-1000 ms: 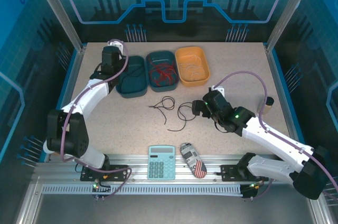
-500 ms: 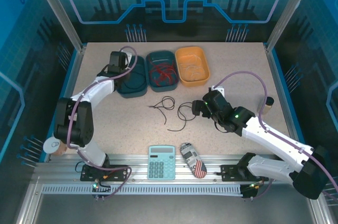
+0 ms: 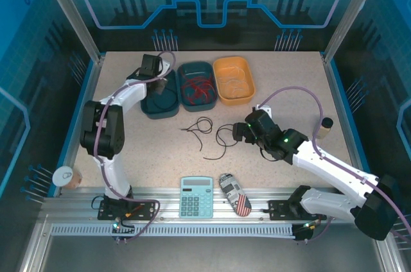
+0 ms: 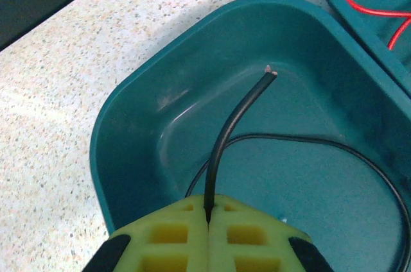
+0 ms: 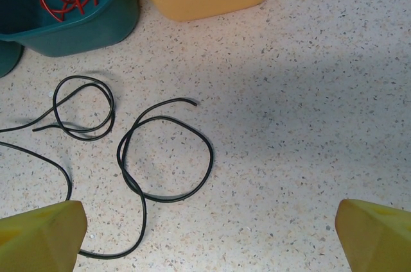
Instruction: Untangle the cables
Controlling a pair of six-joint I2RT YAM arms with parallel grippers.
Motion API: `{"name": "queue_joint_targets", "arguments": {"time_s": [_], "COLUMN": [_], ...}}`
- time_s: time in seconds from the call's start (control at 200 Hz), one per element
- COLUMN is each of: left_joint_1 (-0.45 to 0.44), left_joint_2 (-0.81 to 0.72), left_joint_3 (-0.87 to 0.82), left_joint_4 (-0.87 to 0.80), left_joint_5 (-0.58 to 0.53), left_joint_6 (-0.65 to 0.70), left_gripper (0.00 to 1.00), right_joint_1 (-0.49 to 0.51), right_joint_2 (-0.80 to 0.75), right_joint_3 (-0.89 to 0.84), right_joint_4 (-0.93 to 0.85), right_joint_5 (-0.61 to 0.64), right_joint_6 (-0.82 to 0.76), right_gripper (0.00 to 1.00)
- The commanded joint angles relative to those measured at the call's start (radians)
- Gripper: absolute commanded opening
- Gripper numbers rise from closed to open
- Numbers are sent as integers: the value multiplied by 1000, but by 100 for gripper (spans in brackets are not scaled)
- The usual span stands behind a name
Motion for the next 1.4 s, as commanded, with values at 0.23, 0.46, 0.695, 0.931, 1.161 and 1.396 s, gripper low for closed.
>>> {"name": "queue_joint_targets", "arguments": {"time_s": [0.23, 0.46, 0.695, 0.931, 1.161, 1.396], "left_joint_1": [-2, -5, -22, -39, -43, -68], "left_joint_2": [157, 217, 191, 117, -79, -346], "left_joint_3": [166, 228, 247, 268, 214, 25], "left_joint_4": [-124, -170, -182, -194, -187, -253], "left_joint_5": [51, 66, 51, 29, 29, -4], "left_joint_6": [53, 27, 17, -8, -182, -501], "left_gripper": [2, 24, 44, 67, 99, 99], "right_joint_1": [-9, -9, -8, -9, -7, -5], "right_joint_2": [-39, -48, -58, -73, -69, -21], "right_joint_3": [7, 4, 4, -8, -8, -5], "right_joint_4": [-36, -44, -48, -53, -82, -85], "right_joint_5": [22, 19, 28, 32, 53, 58], "right_joint_6": [31, 33, 32, 36, 53, 67], "right_gripper": [100, 100, 100, 100, 100, 100]}}
